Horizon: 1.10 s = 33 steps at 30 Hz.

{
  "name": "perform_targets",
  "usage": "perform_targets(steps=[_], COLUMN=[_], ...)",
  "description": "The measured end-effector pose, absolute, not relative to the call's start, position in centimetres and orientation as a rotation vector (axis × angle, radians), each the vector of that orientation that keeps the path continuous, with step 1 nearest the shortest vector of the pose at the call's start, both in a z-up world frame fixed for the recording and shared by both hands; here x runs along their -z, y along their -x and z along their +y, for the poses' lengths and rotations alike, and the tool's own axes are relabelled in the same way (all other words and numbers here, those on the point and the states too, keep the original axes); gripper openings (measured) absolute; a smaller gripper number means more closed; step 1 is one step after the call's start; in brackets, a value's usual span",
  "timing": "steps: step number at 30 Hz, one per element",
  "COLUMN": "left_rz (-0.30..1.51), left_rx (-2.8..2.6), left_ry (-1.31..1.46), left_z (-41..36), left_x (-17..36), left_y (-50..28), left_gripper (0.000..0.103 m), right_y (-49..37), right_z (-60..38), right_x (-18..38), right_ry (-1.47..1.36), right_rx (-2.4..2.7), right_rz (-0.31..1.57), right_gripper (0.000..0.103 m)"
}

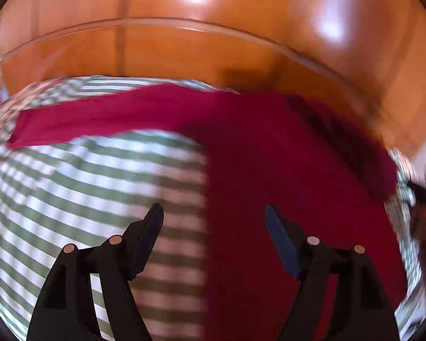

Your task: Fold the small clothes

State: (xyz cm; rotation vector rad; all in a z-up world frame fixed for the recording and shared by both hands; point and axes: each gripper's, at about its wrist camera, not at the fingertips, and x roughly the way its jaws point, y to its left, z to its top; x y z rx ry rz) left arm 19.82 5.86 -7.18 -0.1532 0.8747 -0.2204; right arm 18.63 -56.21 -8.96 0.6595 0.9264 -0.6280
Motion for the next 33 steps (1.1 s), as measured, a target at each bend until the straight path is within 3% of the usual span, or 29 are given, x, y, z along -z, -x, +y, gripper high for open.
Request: perform_targets(steps=[4,5,6,8,16,21,22,23,26,33], left_rz=[0.936,0.959,0.969,0.966,0.986,0.998,1.002,1.002,0.996,0.973], left_rx=[0.297,0.32,0.329,0.338,0.336,0.314,0.311,0.302,0.257,0.101], left_ry=[0.089,0.088,0.077,0.035,0.001,0.024,0.026,0.028,0.046,0.112], left_z=[1.0,0.1,-0.6,-2.3,-3.9,-2.8,-2.4,-2.0,0.0,7.2], left_x=[8.4,8.7,8.8,9.0,9.7,9.8,9.9,9.8,9.4,9.0], left_y=[-18.5,-18.4,-18.2,-17.4,-16.2,-15.5,-15.5,-15.2,-14.2,-11.4], left_gripper=[0.074,0.075,0.075,0.076,0.077,0.077,0.077,0.077,0.077,0.081], right_y=[-21.8,-22.3,-22.8,-23.2,-19.9,-18.5,-18.4,-18.3,-17.4,-12.8], right_z=[-57.6,-57.5,-57.3,-56.8,-60.8,-64.4,-64.6,-64.5,-63.1,-54.0], right_x=[9.8,9.7,9.5,8.5,2.5,3.5,4.4,4.9,5.9,5.9], right_ry=[-0.643,-0.605,-0.57,-0.499,-0.309,-0.387,-0.43,-0.45,-0.493,-0.552], right_rx=[0.629,0.626,0.618,0.612,0.834,0.88,0.848,0.833,0.79,0.462], right_rz=[0.946,0.957,0.969,0.971,0.801,0.803,0.837,0.851,0.86,0.95], right_gripper=[0.062,0.046,0.02,0.007,0.006,0.006,0.007,0.018,0.077,0.079])
